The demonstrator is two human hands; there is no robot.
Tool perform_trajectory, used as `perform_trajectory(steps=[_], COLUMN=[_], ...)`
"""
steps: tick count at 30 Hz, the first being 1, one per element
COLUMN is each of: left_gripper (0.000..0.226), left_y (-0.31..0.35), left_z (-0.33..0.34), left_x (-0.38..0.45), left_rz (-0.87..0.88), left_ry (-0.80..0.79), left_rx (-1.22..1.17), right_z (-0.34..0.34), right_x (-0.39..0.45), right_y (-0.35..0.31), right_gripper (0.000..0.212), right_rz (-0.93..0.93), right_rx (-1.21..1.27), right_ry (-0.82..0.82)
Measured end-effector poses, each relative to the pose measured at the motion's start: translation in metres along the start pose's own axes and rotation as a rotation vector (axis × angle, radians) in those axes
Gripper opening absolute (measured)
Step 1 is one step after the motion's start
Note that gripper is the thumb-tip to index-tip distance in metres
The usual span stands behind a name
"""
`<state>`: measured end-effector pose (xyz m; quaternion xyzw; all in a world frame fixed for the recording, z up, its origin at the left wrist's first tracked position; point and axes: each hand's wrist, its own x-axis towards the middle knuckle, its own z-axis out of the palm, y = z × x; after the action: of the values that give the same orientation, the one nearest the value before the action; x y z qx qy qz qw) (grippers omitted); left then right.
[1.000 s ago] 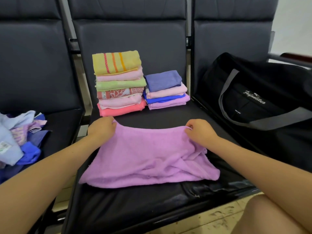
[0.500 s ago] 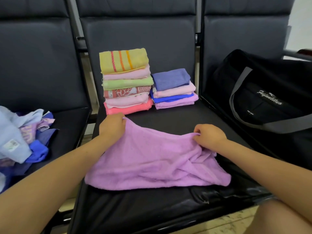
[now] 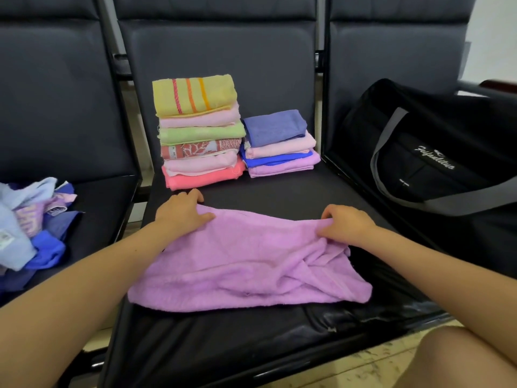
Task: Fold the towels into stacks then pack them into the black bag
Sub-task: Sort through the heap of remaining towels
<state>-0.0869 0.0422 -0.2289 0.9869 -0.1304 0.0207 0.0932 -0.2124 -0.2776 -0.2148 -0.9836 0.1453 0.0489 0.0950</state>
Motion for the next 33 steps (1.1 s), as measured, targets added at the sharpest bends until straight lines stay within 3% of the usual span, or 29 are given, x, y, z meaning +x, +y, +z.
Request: perform_trajectory(steps=[3,5,9,13,18,22,29,33], left_gripper=[0.025,0.028,0.020,0.020,0.025,0.028,0.025,0.028], left_y=[-0.001,-0.002,-0.006,-0.012,-0.013,-0.010,-0.006,-0.006], left_z=[-0.004,-0.004,-0.004,-0.002,-0.002,-0.003,-0.004,-0.003], left_x=[-0.006,-0.012,-0.024,-0.035,-0.041,-0.043,-0.047,-0.049], left_rz=[-0.007,-0.004,0.013,-0.035,-0.038,-0.041,-0.028,-0.016], left_ry=[0.003,0.010,0.066,0.101,0.088,0.070,0.082,0.109], left_rx=[0.033,0.059,0.091,0.069,0.105,0.136,0.202,0.206], right_z=[0.002,0.004,0.005,0.004,0.012,0.015,0.012,0.015], right_x=[-0.001,-0.003,-0.009,-0.019,-0.025,-0.022,-0.012,-0.009], right_y=[-0.008,-0.012,-0.010,0.000,0.000,-0.002,0.002,0.007], right_gripper=[0.025,0.013,0.010,0.050,0.034,0.031,0.029,0.033], right_rz=[-0.041,-0.101,-0.216,-0.341,-0.444,-0.421,-0.212,-0.208], right_rx=[-0.100,-0.144,0.041,0.068,-0.174,-0.272,-0.205,-0.252], right_ry=[-0.022,0.013,0.026,0.037,0.150,0.241,0.208,0.179])
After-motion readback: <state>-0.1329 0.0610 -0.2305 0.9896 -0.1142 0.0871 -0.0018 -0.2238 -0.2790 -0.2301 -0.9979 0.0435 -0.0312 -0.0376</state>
